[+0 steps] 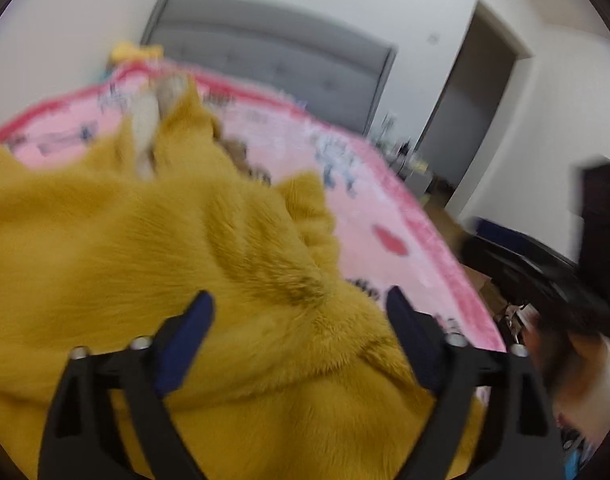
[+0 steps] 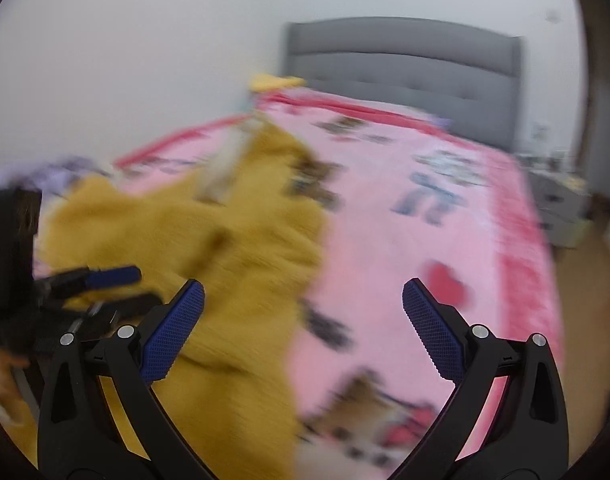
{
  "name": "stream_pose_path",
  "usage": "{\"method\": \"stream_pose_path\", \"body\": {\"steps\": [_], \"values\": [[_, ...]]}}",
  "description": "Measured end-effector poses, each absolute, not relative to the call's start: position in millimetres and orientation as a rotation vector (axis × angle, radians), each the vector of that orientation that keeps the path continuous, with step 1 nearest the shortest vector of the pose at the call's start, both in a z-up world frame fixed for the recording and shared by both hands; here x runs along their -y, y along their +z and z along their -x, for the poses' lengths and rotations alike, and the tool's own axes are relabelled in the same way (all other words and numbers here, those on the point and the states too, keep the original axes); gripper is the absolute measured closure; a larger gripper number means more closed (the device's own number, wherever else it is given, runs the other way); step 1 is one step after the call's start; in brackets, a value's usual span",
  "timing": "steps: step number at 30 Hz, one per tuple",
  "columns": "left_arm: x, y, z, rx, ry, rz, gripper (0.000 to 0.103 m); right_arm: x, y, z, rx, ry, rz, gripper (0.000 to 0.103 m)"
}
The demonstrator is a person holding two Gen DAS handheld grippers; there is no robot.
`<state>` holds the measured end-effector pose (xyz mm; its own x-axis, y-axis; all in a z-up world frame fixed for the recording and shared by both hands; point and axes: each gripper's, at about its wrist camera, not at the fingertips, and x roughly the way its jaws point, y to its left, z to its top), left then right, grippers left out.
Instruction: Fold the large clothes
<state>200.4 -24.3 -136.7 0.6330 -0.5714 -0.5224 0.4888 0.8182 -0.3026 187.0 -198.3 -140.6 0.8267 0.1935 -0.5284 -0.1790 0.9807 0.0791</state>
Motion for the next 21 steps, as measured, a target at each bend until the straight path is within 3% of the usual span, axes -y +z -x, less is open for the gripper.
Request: {"method": "stream_pose_path", "body": {"steps": [4,8,16,19,21], "values": [[-34.2,-119.4,-179.6,-0.617,-0.502,0.114,0.006,160.8,-125.9,-222.5,-0.573,0.460,-0.037,0.010],[-108.1,-125.3,-191.7,-0.665,-0.322,0.150,0.006,129.7,-143.1,-277.6,-0.766,0.573,-0.123,0.041],[-159.7,-144.7,-217.0,-0.756,-0.287,0.287,0.006,132.2,-176.0,-300.5,-0.902,0.476,-0.307,0.034],[-156.0,-151.1,-219.1,-0.786,-0.289,0.278,0.006,133.3,-189.9,-305.8,-0.966,0.514,-0.379,0.037],[-151.3,-156.0,-226.8,-0.815,-0.292,0.282,0.005,130.2,-195.7,-312.9,-0.966,0.547,-0.410,0.067]]}}
